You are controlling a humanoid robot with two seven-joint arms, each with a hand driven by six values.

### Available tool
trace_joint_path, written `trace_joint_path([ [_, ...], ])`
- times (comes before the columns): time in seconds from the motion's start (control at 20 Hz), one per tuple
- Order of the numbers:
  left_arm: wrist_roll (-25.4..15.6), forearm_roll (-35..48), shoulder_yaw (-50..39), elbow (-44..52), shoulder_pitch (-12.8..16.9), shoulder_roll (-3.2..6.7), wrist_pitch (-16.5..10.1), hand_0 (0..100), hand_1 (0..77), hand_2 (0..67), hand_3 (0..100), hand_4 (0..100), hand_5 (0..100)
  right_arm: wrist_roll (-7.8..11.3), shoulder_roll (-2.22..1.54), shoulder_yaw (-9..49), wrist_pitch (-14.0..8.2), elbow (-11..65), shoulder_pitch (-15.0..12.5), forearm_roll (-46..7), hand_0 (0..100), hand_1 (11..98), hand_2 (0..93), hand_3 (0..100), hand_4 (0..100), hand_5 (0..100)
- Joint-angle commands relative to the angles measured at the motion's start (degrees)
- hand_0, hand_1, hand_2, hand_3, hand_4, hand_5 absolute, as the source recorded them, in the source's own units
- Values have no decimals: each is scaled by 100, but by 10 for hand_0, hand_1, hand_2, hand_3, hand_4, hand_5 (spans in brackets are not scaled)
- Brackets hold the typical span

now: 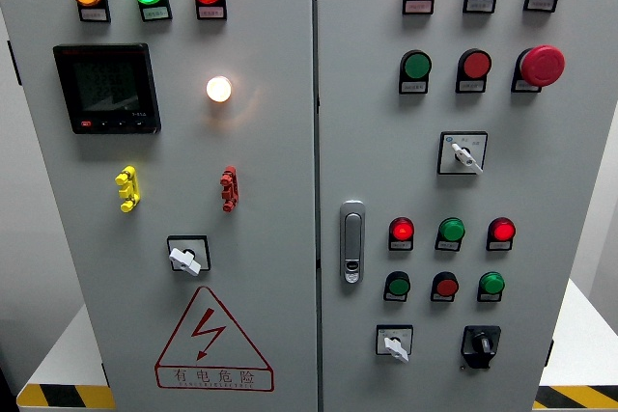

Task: Trip black knob to open circuit

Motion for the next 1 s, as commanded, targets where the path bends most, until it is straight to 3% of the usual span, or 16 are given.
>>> trace_joint_path([
  [0.0,0,0,0,0,-5,-8,0,0,0,194,261,99,86,-1,0,-4,1,0,8,-2,876,345,0,80,18,110],
  [0.2,0,0,0,0,4,1,0,0,0,194,261,99,86,-1,0,84,1,0,8,-54,875,345,0,80,18,110],
  [0.35,0,0,0,0,4,1,0,0,0,195,261,99,86,-10,0,574,1,0,43,-351,873,345,0,81,18,110],
  [0.6,0,0,0,0,4,-8,0,0,0,195,261,99,86,-291,0,2190,79,9,52,-1977,871,346,0,81,18,110],
  [0.8,0,0,0,0,4,1,0,0,0,194,261,99,86,-624,9,4306,404,18,44,-3969,867,348,1,83,18,110],
  [0.95,0,0,0,0,4,1,0,0,0,194,261,99,86,-853,9,6153,870,9,44,-5561,865,349,1,83,18,110],
])
